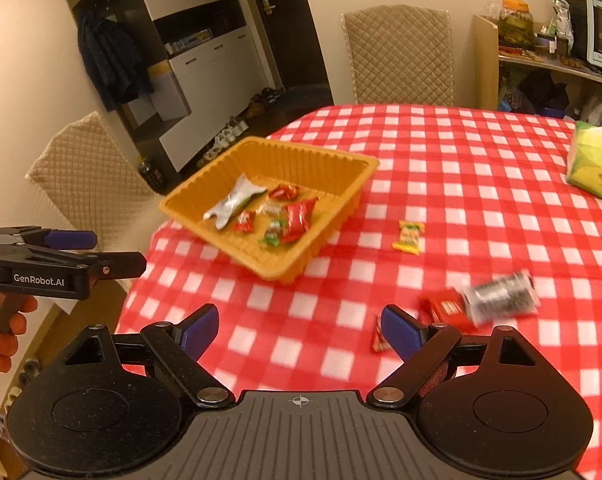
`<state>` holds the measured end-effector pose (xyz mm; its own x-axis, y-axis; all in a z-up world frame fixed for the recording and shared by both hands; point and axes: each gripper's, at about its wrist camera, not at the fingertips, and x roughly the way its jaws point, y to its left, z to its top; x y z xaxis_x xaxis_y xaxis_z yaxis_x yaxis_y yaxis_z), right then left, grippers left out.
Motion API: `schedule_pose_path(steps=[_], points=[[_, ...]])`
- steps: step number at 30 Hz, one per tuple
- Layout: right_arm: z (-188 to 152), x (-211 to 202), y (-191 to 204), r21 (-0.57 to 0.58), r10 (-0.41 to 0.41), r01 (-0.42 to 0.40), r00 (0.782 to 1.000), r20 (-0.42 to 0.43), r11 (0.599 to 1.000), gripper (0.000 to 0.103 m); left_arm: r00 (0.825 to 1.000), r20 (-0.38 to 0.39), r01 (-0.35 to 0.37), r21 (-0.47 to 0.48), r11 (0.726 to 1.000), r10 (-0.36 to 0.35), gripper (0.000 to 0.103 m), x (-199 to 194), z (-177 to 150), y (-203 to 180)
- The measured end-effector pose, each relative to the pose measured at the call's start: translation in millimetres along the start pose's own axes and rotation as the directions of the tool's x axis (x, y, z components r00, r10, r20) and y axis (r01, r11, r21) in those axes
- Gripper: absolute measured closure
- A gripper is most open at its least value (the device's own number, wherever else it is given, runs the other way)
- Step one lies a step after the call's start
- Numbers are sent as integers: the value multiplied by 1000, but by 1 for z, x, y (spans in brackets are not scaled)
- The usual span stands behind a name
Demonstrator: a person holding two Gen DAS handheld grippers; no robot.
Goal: Organize snacks
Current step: 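Withdraw both tools from the tray toward the remaining snacks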
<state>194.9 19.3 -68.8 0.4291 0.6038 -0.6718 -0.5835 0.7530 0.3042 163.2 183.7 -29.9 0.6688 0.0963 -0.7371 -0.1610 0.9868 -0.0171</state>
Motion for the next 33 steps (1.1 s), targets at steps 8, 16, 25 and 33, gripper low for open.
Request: schedule_pose_path(steps=[8,16,25,33], points=[[-36,-30,-17,-2,-15,15,999,-33,1000,15,998,-26,55,9,998,-54,3,-14,-34,-36],[-69,-52,-43,56,-46,50,997,-63,997,15,991,-69,120,56,991,-116,4,-16,-56,-78],[-92,-72,-68,113,-87,96,993,-85,989,15,980,-104,182,113,977,-171,9,-10,-68,-120],[-108,-78,-86,157,-134,150,985,-109,976,15,970,-134,224,146,964,-205,10,-1,-72,-143]])
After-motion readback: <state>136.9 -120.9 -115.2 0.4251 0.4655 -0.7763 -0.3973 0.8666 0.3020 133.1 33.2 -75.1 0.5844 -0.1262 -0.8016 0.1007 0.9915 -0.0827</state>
